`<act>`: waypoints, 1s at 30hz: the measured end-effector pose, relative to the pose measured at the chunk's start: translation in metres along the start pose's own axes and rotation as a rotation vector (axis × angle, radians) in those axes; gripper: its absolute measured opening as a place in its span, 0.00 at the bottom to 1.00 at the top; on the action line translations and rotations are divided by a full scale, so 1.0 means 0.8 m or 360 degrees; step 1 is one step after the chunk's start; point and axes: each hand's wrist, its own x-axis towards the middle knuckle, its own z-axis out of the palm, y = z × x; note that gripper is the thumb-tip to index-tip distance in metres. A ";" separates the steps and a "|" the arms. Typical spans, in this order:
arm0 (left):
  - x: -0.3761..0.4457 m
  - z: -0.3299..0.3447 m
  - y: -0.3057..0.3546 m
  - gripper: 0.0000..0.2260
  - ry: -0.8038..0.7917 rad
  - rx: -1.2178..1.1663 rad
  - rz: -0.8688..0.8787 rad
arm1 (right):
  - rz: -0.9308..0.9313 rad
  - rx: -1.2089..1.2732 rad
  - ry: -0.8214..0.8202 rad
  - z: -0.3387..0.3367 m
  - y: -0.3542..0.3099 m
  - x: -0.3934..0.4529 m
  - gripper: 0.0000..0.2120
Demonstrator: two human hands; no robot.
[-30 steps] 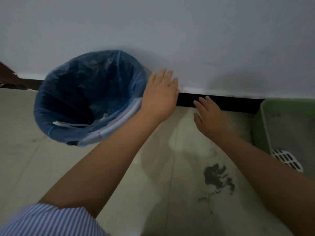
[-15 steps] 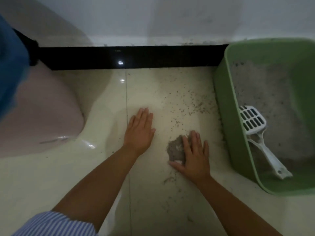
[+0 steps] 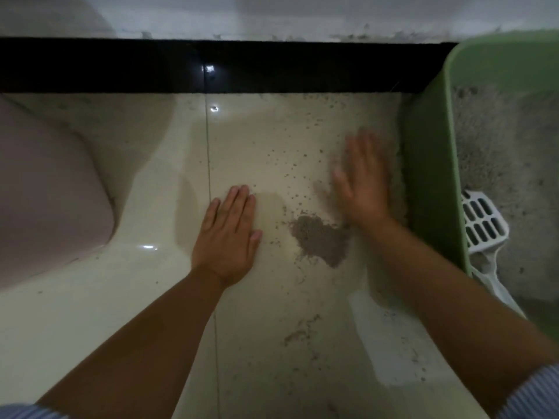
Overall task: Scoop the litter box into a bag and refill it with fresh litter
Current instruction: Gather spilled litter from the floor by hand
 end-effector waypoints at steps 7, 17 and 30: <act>0.001 0.004 -0.002 0.31 -0.0040 -0.0034 -0.0015 | 0.0031 -0.0096 -0.0197 0.023 -0.013 0.011 0.36; 0.002 0.009 -0.002 0.28 0.0097 -0.0031 0.0004 | -0.0108 0.0071 -0.0219 0.000 -0.019 0.054 0.36; 0.001 0.002 -0.003 0.32 0.0070 -0.0097 0.0016 | -0.0684 -0.0108 -0.0500 0.005 0.005 -0.056 0.37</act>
